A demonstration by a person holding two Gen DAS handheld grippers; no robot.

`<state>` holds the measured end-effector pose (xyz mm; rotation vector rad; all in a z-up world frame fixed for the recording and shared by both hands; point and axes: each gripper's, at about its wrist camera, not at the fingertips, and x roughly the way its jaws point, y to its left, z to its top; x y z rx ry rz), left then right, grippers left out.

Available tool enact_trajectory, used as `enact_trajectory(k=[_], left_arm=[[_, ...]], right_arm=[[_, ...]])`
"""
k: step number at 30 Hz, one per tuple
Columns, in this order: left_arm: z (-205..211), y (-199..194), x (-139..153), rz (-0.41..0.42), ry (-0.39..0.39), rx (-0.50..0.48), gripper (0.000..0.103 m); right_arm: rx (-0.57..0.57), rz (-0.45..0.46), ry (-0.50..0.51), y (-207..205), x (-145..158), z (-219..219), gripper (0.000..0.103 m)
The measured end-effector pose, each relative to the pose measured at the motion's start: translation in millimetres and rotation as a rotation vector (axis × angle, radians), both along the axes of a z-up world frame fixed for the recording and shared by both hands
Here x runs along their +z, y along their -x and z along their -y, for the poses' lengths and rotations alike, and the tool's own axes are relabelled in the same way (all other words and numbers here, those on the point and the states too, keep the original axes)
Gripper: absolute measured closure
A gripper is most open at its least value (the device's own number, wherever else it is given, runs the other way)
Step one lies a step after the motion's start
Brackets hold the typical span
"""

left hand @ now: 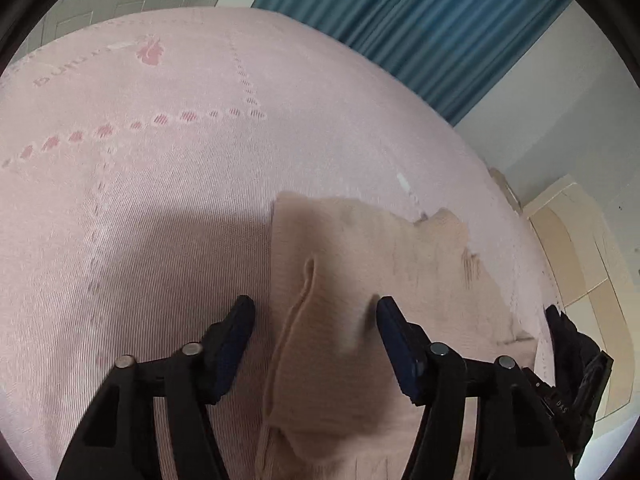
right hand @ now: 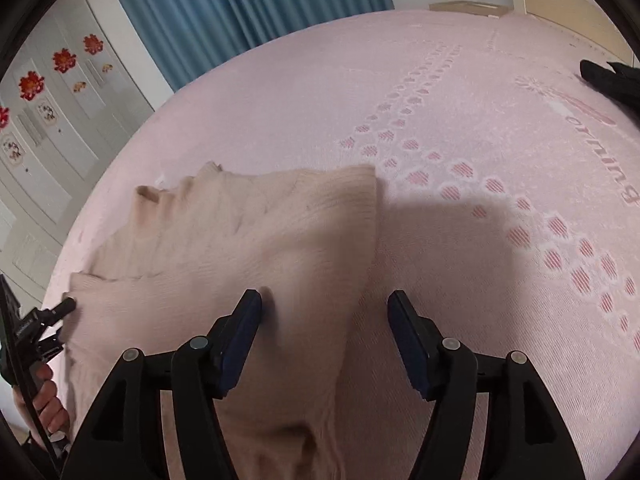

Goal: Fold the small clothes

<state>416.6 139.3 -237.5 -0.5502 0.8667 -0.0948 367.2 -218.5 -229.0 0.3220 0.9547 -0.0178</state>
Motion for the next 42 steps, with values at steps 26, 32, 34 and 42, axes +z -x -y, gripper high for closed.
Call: enact_trajectory(k=[26,32,34,42], left_arm=[[12.9,1.7,-2.2,0.074,-0.158,-0.004,0.065],[13.9,0.3,-2.7,0.067,-0.169,-0.004,0.065],[13.2,0.0,-3.1,0.067,-0.164,-0.004,0.065],[13.3,-0.3,-3.4,0.067,-0.161,-0.006,0.064]], right_arm=[[0.007,0.046,0.295,-2.7,-1.4,-18.3,0.073],[0.008,0.043,0.311,-5.4,-2.2,-22.7,0.073],[0.007,0.045,0.305,-5.6,-2.6,-21.0,0.073],[0.007,0.049,0.292,-4.3,-1.7,-19.7,0.073]])
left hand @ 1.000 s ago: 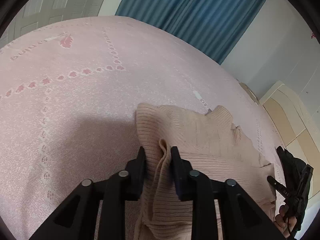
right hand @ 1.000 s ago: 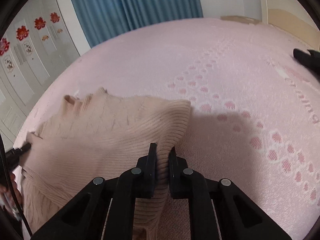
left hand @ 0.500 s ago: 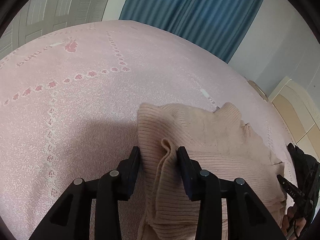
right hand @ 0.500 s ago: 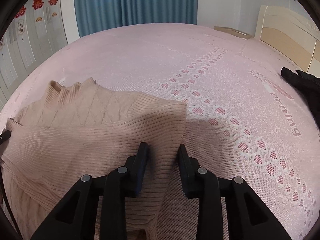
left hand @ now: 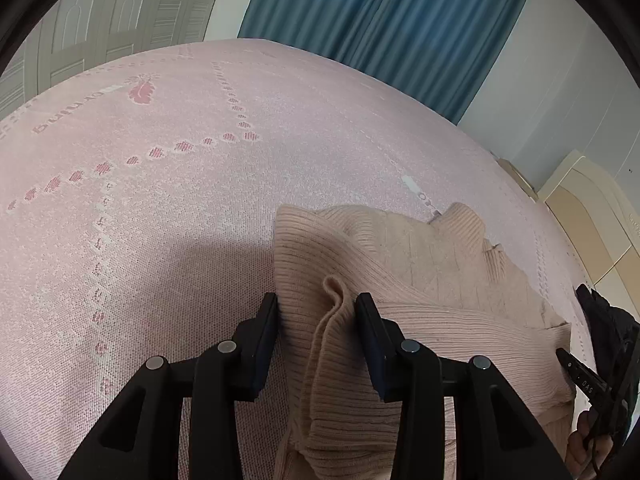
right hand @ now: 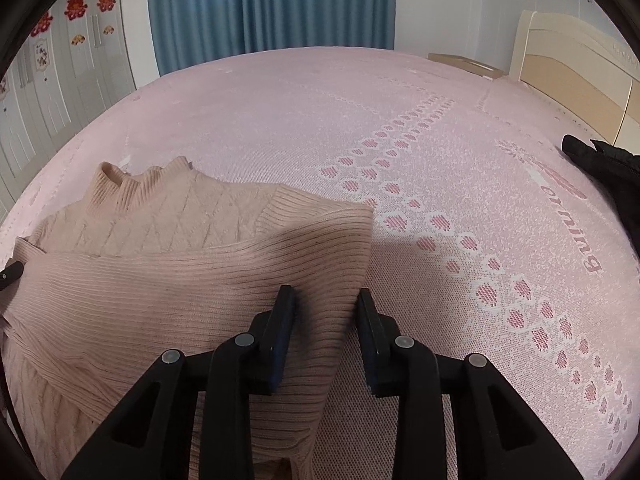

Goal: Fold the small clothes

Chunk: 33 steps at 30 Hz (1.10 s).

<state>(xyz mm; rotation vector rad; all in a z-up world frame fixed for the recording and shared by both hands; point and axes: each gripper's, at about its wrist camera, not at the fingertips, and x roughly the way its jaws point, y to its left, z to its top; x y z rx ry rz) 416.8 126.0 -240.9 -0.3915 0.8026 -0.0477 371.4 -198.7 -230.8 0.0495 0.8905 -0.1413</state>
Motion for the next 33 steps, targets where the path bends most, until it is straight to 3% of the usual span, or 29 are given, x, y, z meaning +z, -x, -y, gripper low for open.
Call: enact_trajectory(k=[12,15,17,18,22,26,33], left_arm=[[0.4,0.1,-0.6,0.006,0.008,-0.008,0.063],[1.9,2.5,2.1,0.021,0.0,-0.012,0.05],[3.6,4.1,5.1,0.026,-0.022,-0.003,0.035],[4.0,4.6,6.5,0.018,-0.029,-0.008,0.032],[-2.4,25.9,15.3,-0.002,-0.058,-0.031,0.029],[-11.8,76.0,22.4,-0.005,-0.147,-0.05,0.022],[-25.8,152.7,10.6,-0.085,-0.241,-0.047,0.022]], right_arm=[[0.0,0.009,-0.019,-0.3,0.4,4.4,0.073],[-0.011,0.037,-0.031,4.2,4.1,7.4,0.059],[-0.023,0.08,-0.056,10.9,9.3,11.8,0.035],[-0.031,0.095,-0.063,13.7,12.0,13.7,0.031],[0.009,0.082,-0.027,39.7,23.5,9.8,0.028],[0.096,0.055,-0.015,92.8,28.4,2.0,0.015],[0.075,-0.035,-0.062,165.6,19.5,9.6,0.009]])
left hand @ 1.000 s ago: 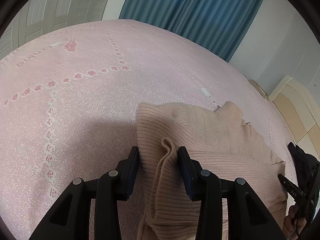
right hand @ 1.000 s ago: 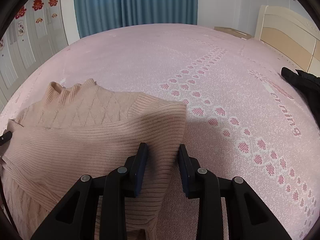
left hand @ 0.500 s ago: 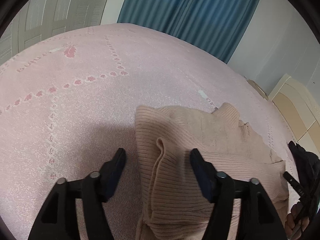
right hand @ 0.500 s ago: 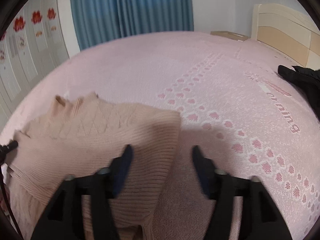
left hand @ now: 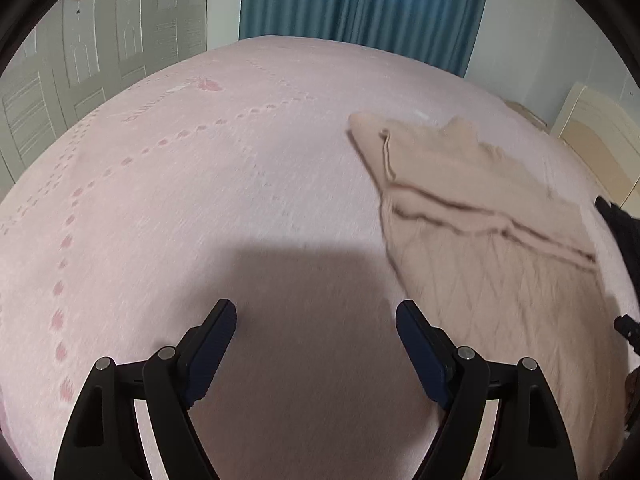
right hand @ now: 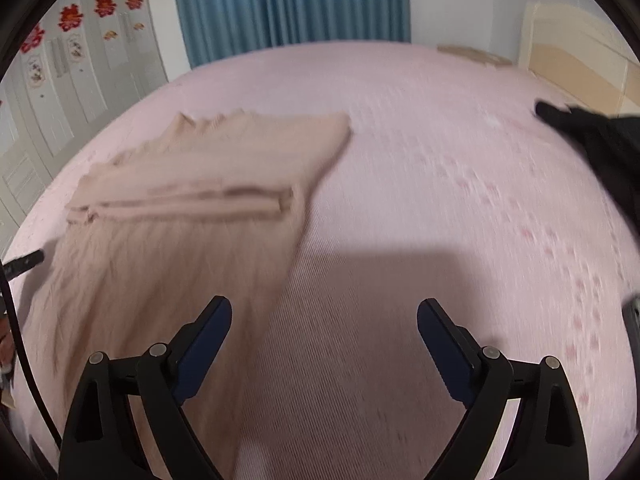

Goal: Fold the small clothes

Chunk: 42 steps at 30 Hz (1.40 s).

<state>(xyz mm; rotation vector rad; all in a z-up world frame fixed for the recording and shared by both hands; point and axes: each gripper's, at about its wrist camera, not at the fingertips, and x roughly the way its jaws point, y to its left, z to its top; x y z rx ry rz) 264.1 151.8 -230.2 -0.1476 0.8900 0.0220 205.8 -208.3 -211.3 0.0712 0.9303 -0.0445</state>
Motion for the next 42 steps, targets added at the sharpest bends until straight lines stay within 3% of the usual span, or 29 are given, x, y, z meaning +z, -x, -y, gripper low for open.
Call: enact_trajectory(k=[4,7,10,14,42], left_arm=[[5.7,13.9,-3.1,-0.007,-0.058,0.013,0.016],[15.4,6.8,-12.0,-0.064,-0.113,-0.02,0.002],[22.9,7.6,-12.2,-0.068,-0.166,-0.029,0.001],[15.8,8.6,-12.7,-0.07,-0.118,-0.028,0.0],[16.4,4.6,-12.9,-0.074,-0.103,-0.032,0.0]], right_arm=[[-0.009,-0.082,0.038,0.7,-14.4,0.4,0.0],[-0.014,-0.086,0.003,-0.2,-18.3,7.5,0.0],[-0.012,-0.08,0.0,0.3,-17.9,8.2,0.0],[-0.012,-0.087,0.011,-1.9,-18.3,5.2,0.0],[-0.012,-0.086,0.009,-0.3,-18.0,5.8,0.0]])
